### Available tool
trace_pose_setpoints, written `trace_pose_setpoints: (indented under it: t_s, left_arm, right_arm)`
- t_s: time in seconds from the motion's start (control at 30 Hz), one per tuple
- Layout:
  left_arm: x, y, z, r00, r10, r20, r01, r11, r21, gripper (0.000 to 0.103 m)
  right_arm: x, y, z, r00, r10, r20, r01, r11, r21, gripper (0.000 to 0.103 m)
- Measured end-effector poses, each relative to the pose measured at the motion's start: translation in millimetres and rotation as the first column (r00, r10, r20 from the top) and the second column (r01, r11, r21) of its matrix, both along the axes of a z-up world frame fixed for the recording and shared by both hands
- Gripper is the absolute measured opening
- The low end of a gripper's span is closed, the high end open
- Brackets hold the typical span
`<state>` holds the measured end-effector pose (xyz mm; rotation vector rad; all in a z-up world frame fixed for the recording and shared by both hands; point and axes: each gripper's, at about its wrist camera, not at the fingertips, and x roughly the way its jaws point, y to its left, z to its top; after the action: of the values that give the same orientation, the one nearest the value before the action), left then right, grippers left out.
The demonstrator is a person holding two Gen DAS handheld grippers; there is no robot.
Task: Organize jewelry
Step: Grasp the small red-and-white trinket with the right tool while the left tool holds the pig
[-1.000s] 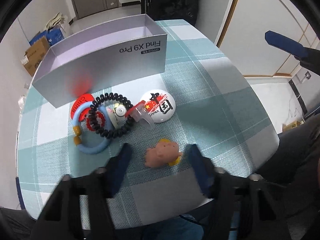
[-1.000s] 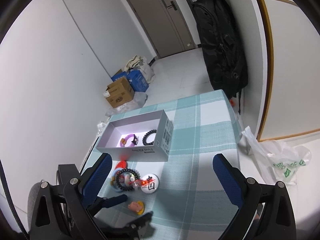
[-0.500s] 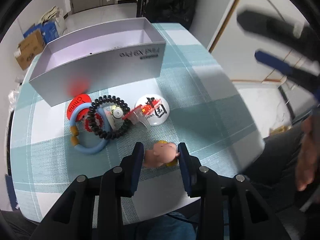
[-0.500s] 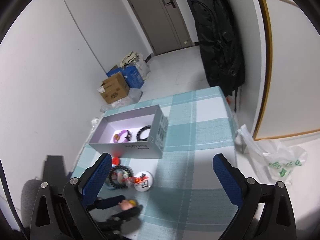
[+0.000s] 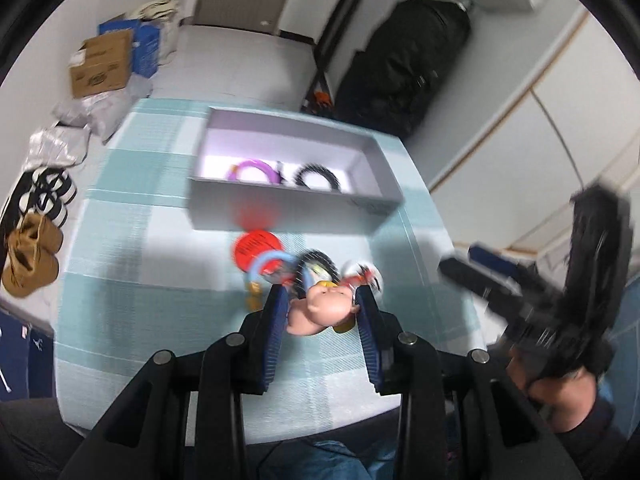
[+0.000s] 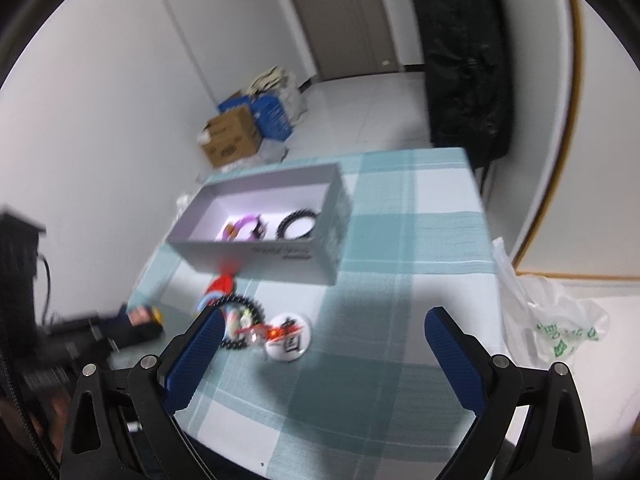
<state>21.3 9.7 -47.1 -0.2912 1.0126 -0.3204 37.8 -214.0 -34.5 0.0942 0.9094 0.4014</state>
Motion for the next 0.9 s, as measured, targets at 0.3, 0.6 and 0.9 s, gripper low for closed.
trace_pose_setpoints:
  t_s: [0.3, 0.6, 0.9]
  left_arm:
    - [4.7, 32.1, 8.5, 0.996, 0.078, 0.037, -0.076, 0.996, -0.037, 0.030]
    - [7.9, 49.7, 8.4, 0.996, 0.085, 0.039, -0.083, 0.994, -0.065, 0.030]
    - [9.3, 53.8, 7.5, 0.996, 0.086, 0.030, -0.083, 0.993, -0.079, 0.030]
  right_arm:
    - [-3.3, 51.4, -24.8, 0.983, 0.176, -0.049, -0.180, 0.980, -0.085, 0.076]
    - [3.2, 71.3, -39.9, 0.971, 0.219, -0.094, -0.228, 0.969, -0.098, 0.044]
    - [4.0, 80.8, -48.4, 0.968, 0.227, -0.108, -0.242, 0.958, -0.153, 0.025]
